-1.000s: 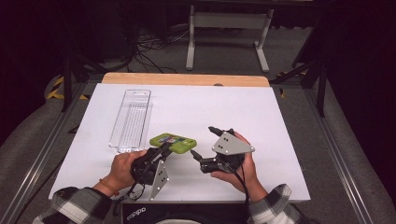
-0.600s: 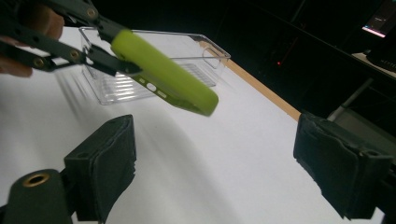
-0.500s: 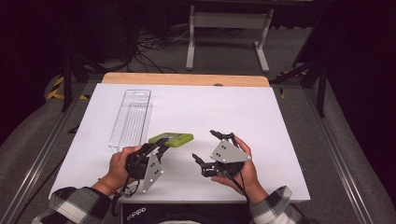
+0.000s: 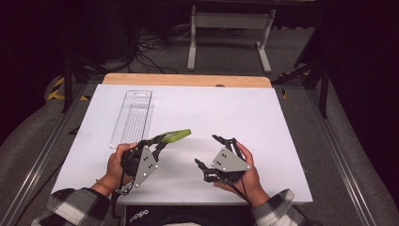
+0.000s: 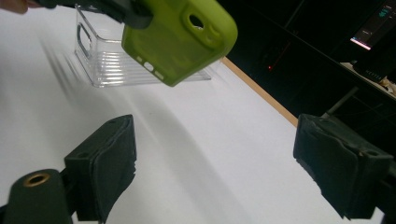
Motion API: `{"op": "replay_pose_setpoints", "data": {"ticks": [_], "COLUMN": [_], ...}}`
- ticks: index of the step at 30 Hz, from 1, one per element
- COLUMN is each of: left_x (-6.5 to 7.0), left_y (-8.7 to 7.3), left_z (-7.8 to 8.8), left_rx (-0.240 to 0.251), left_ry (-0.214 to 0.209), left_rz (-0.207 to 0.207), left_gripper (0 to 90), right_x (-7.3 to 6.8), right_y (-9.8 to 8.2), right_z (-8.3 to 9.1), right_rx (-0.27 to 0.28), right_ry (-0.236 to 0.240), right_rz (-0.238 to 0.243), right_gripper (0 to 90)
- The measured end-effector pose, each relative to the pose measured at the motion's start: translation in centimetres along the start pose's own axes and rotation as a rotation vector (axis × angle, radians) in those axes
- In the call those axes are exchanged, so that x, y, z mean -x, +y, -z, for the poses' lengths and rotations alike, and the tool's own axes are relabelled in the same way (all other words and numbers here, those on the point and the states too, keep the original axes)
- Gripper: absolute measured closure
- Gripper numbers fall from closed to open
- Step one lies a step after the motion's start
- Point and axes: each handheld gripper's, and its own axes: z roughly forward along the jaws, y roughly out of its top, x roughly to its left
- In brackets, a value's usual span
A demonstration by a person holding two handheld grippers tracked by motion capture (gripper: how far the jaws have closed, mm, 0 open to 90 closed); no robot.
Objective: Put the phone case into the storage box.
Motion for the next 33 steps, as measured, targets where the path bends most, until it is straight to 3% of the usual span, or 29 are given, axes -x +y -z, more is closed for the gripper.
{"op": "replay_pose_setpoints", "data": {"ticks": [10, 14, 16, 22, 27, 30, 33], "left_x": [-0.7, -1.1, -1.4, -2.2, -3.2, -4.5, -4.9], "left_y": [-0.2, -0.3, -0.5, -0.8, -1.0, -1.6, -1.9], "left_z": [-0.1, -0.3, -0.3, -0.4, -0.3, -0.1, 0.0], "left_rx": [0.017, 0.030, 0.032, 0.033, 0.043, 0.053, 0.058], "left_ry": [-0.008, 0.013, 0.011, 0.001, 0.005, -0.009, -0.008], "left_rz": [0.062, 0.079, 0.083, 0.134, 0.190, 0.269, 0.290], "left_gripper": [78.6, 78.5, 78.6, 78.6, 78.5, 78.5, 78.6], "right_x": [-0.3, -0.3, -0.3, -0.1, -0.2, 0.1, 0.2], "right_y": [-1.2, -1.8, -2.2, -2.7, -3.0, -3.1, -3.3], "right_z": [-0.2, -0.2, -0.4, -0.4, -0.4, -0.4, -0.5], "right_rx": [-0.025, -0.035, -0.032, -0.017, -0.004, 0.010, 0.006], "right_ry": [0.010, 0.012, 0.022, 0.002, 0.005, 0.005, -0.004], "right_rz": [0.002, -0.002, -0.014, 0.009, 0.018, -0.003, -0.006], "right_gripper": [14.2, 14.3, 14.2, 14.2, 14.1, 14.2, 14.1]}}
